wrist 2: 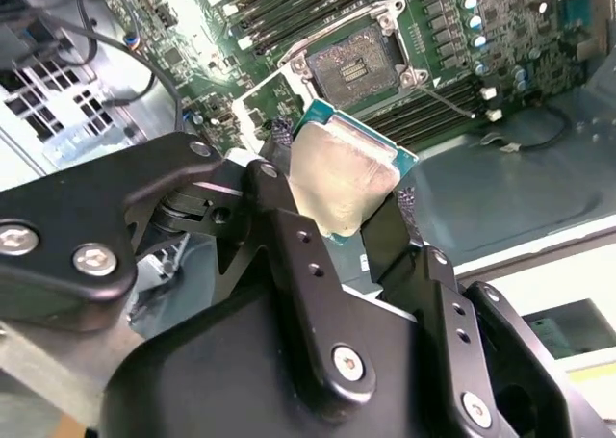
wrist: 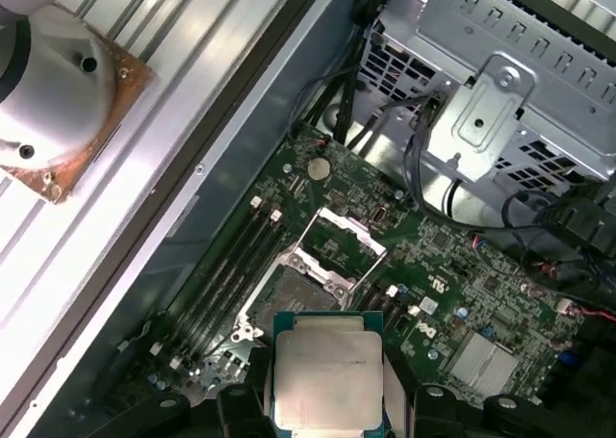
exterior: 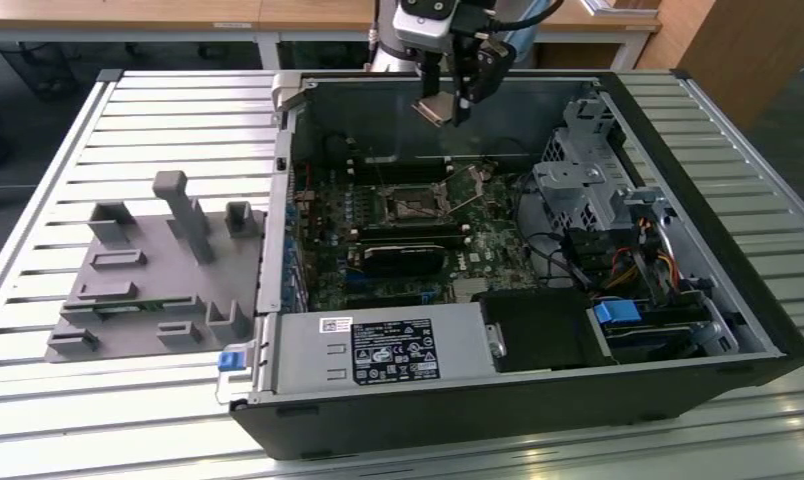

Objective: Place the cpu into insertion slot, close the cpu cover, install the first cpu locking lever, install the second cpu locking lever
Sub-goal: 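Place the cpu into insertion slot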

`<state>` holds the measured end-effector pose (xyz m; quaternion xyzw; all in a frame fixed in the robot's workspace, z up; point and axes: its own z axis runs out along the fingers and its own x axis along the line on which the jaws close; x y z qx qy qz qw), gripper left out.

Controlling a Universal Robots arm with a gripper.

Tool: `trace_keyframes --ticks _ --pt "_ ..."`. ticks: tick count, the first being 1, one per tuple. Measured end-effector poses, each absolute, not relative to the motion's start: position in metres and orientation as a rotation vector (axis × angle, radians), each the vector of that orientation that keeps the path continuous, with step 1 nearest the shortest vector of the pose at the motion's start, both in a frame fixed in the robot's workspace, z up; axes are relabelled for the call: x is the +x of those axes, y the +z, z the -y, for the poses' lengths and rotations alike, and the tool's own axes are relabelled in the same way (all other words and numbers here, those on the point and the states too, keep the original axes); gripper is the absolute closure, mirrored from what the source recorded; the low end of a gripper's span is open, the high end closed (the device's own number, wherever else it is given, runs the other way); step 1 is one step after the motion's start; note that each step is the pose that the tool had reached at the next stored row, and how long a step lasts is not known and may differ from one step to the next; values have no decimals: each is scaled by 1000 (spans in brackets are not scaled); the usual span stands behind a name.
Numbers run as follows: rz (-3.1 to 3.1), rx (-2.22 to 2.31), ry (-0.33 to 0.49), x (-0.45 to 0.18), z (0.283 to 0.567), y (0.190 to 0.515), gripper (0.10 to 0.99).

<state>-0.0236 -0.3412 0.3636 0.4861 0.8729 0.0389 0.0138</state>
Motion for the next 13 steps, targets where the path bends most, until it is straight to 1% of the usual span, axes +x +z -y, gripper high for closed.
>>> trace_keyframes --ticks 13 --pt "-2572 1740 117 -24 341 362 545"
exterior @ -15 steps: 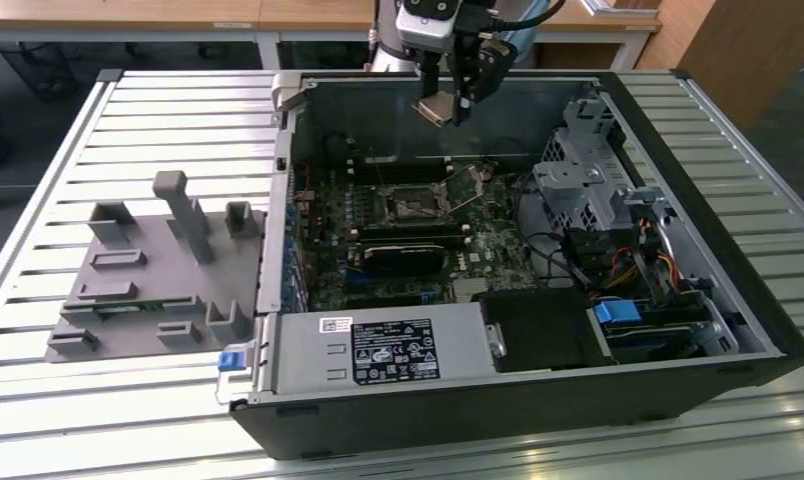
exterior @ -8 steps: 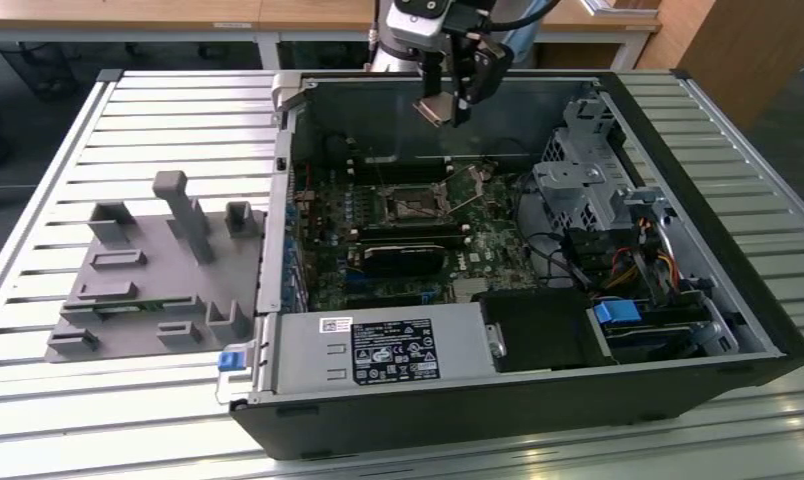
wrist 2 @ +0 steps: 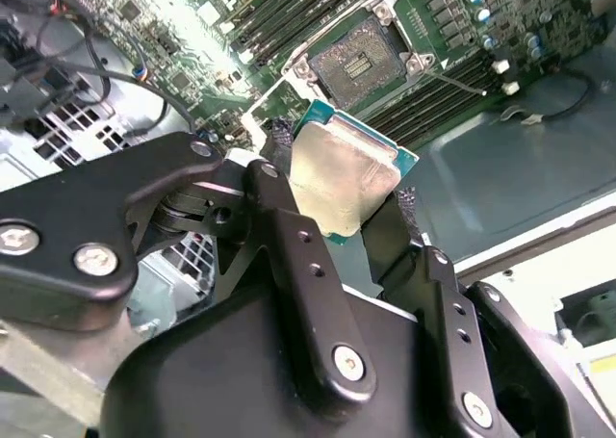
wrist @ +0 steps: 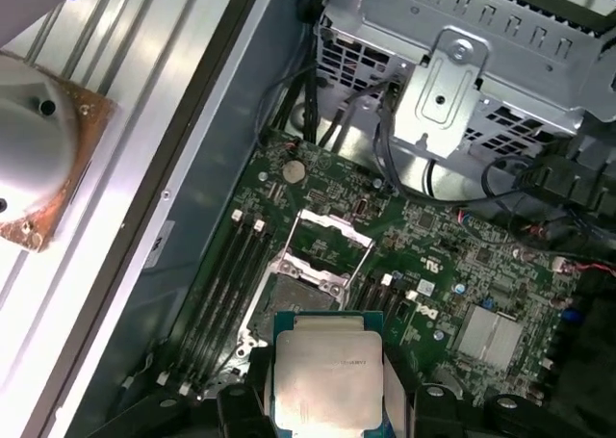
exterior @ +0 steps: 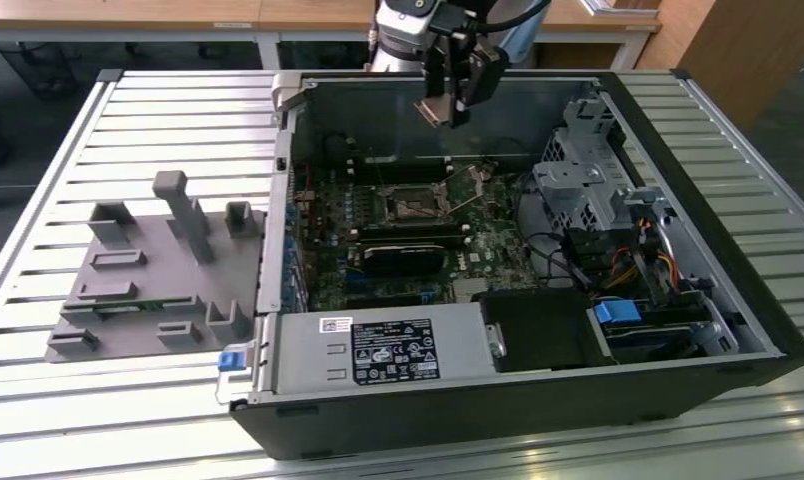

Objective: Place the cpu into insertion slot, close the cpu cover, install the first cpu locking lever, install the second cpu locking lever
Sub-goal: 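Place the cpu into insertion slot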

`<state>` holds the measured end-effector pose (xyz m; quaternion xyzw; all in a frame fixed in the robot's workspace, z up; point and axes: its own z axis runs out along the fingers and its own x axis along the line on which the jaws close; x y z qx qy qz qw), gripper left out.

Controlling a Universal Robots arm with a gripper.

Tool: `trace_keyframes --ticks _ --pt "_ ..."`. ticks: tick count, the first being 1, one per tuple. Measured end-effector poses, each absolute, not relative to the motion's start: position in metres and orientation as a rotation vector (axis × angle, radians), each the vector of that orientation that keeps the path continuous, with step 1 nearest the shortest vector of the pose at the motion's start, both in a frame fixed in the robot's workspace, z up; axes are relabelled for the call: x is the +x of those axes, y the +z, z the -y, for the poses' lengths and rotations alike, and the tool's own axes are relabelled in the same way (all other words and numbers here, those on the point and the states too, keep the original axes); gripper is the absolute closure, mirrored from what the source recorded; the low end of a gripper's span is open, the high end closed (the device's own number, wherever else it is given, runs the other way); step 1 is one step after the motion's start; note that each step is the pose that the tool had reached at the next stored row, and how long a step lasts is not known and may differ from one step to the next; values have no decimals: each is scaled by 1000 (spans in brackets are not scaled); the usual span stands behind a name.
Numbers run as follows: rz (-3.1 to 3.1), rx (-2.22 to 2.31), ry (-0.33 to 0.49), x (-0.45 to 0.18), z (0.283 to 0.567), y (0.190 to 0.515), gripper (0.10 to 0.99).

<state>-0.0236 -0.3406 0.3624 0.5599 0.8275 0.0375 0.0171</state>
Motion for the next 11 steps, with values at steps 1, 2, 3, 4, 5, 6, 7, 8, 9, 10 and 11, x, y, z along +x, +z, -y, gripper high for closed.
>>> trace_keyframes --ticks 1,2,3,4,5,6,7,8,9,10,11 --pt "-2560 1757 116 -24 341 362 545" --pt "-2547 1774 116 -24 340 362 545" --pt "-2535 1791 115 -24 340 362 545" --pt "-2523 1807 115 -24 340 362 545" --pt "-2509 1826 115 -24 340 362 545" --pt "-2496 1842 114 -24 340 361 545" --pt "-2483 1858 114 -24 340 361 545" --pt "-2471 1875 114 -24 340 361 545" --pt "-2458 1891 113 -24 340 361 545" --pt "-2446 1905 113 -24 340 361 545" --pt "-2434 1920 112 -24 340 361 545"
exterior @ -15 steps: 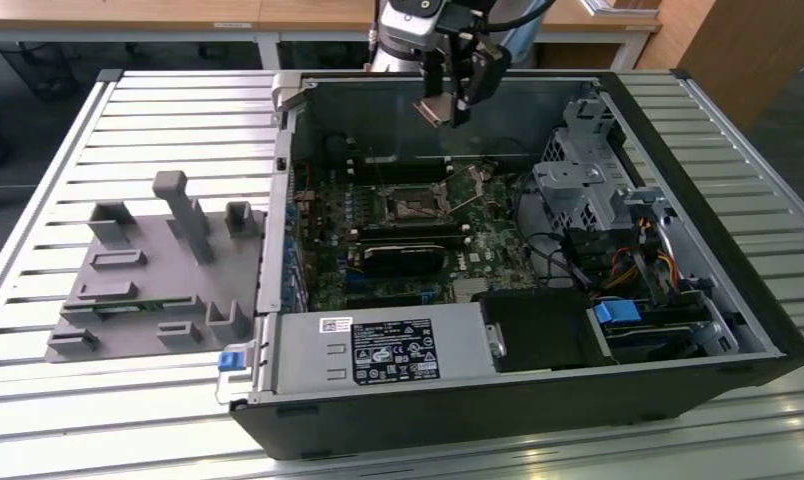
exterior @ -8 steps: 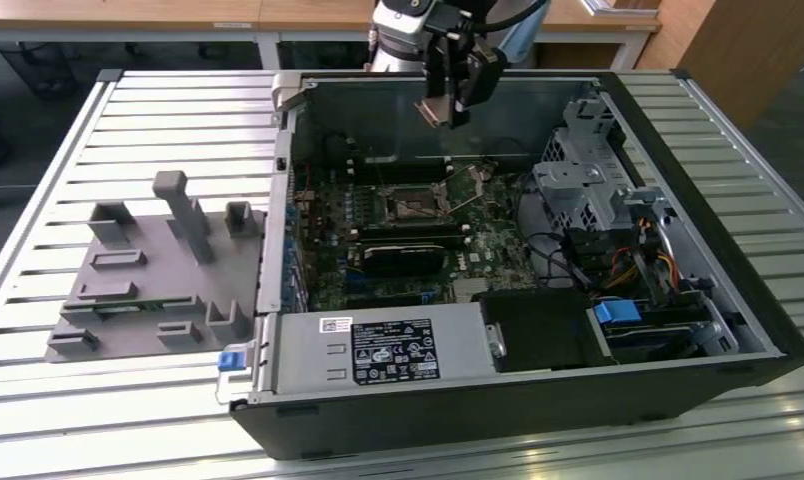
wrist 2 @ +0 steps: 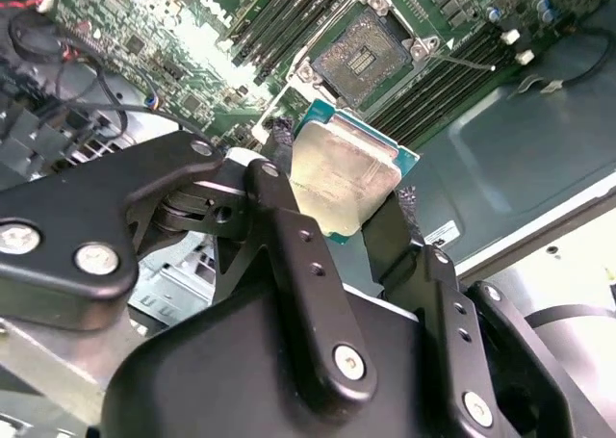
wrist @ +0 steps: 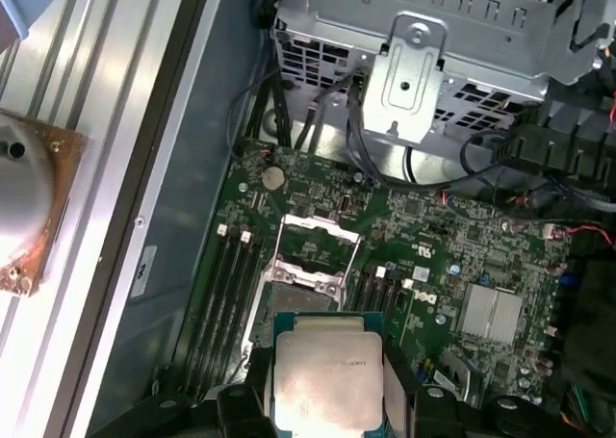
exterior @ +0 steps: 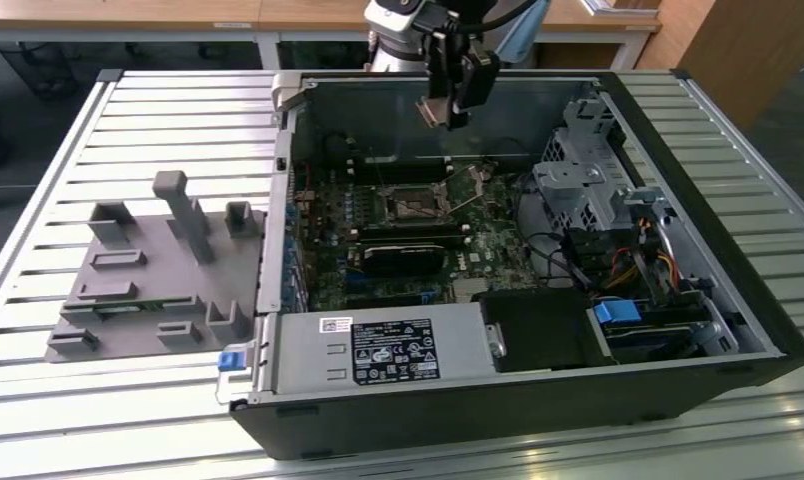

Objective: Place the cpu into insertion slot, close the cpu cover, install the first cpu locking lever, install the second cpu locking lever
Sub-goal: 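Place the cpu into insertion slot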

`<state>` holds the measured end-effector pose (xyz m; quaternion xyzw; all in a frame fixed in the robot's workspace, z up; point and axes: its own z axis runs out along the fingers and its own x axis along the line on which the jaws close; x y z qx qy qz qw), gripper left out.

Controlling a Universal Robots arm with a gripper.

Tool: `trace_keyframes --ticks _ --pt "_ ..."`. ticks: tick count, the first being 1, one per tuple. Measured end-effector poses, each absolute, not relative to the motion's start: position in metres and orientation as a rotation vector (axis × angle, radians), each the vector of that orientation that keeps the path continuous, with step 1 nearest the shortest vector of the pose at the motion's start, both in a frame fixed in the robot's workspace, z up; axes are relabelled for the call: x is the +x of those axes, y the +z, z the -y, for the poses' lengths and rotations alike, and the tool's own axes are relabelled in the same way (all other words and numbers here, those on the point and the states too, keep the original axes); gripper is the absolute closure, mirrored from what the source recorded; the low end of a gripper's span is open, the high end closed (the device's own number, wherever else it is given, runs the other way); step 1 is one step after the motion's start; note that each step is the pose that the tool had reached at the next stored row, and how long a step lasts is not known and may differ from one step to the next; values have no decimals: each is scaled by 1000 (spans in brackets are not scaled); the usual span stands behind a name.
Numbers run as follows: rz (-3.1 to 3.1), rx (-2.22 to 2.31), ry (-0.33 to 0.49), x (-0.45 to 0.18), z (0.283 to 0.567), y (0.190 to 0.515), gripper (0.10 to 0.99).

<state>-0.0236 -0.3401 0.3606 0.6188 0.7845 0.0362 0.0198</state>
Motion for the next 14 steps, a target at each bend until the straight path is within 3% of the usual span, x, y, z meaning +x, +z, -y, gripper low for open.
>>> trace_keyframes --ticks 14 --pt "-2259 2115 106 -24 339 356 545"
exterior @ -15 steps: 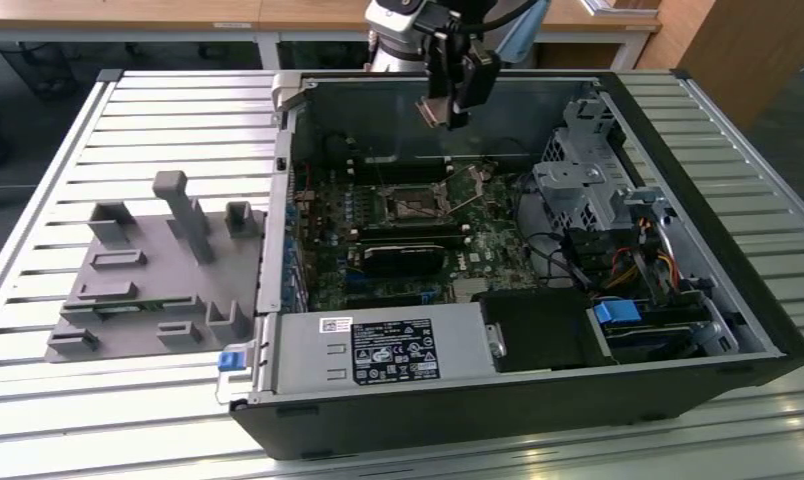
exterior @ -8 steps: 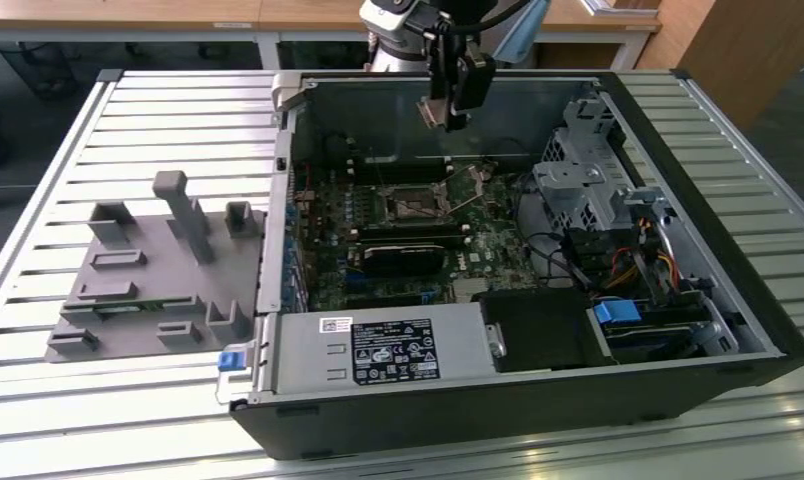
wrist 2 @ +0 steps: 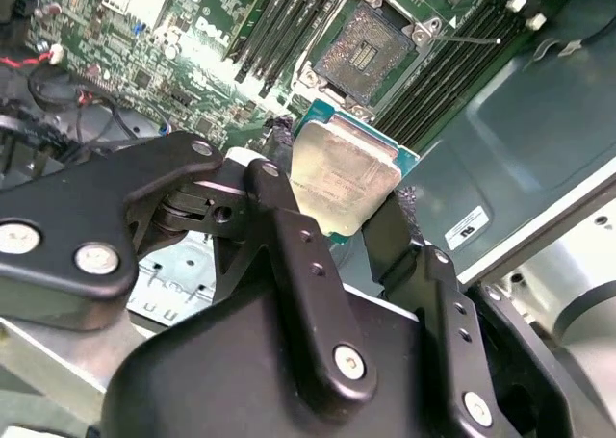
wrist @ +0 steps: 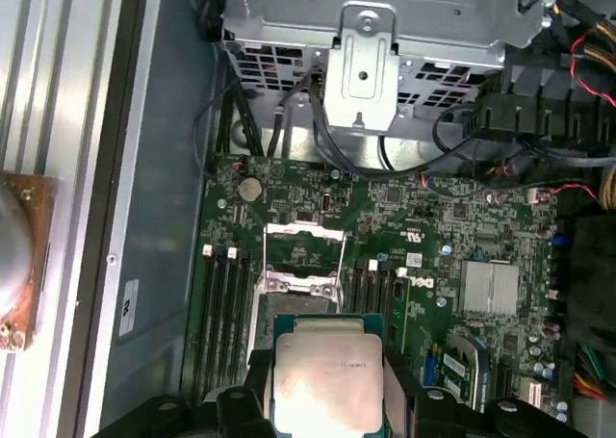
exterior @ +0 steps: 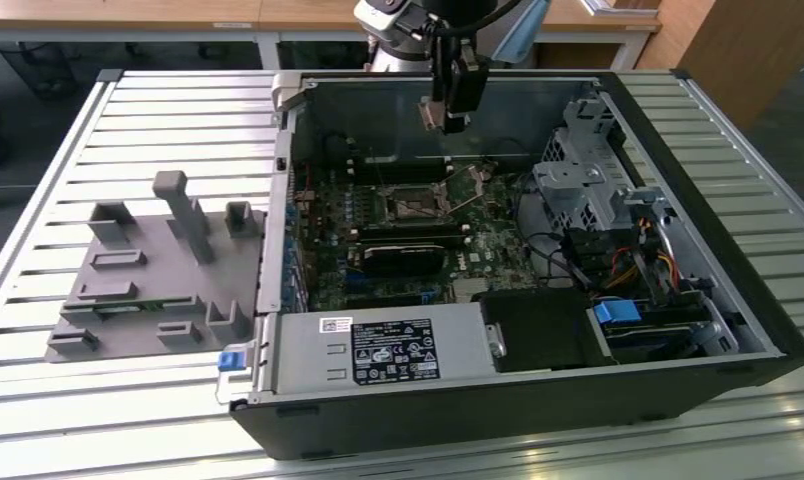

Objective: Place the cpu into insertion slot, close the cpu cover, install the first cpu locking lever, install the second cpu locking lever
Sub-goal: 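Place the cpu into insertion slot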

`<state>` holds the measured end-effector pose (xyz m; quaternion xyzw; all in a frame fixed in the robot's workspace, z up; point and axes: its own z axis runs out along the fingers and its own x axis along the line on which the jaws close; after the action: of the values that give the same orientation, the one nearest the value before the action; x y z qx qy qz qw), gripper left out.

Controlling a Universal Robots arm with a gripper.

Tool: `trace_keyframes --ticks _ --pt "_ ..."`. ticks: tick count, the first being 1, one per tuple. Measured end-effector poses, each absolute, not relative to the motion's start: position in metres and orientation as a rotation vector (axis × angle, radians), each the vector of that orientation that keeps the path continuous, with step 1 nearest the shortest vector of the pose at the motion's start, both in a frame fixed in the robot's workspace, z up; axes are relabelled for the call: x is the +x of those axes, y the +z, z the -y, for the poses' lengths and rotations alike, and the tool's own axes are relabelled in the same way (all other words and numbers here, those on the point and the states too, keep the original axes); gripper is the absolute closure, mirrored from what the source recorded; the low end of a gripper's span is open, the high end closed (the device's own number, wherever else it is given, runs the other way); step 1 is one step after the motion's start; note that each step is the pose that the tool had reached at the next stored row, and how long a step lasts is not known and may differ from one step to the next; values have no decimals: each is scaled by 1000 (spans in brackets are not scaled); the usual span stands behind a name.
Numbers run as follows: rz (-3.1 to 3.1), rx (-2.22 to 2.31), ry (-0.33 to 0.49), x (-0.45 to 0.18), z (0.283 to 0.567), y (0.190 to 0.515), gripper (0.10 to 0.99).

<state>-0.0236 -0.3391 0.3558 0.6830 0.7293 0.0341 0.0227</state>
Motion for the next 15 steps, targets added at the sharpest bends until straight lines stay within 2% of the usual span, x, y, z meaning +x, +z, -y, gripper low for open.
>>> trace_keyframes --ticks 15 --pt "-2253 2121 105 -24 339 339 545"
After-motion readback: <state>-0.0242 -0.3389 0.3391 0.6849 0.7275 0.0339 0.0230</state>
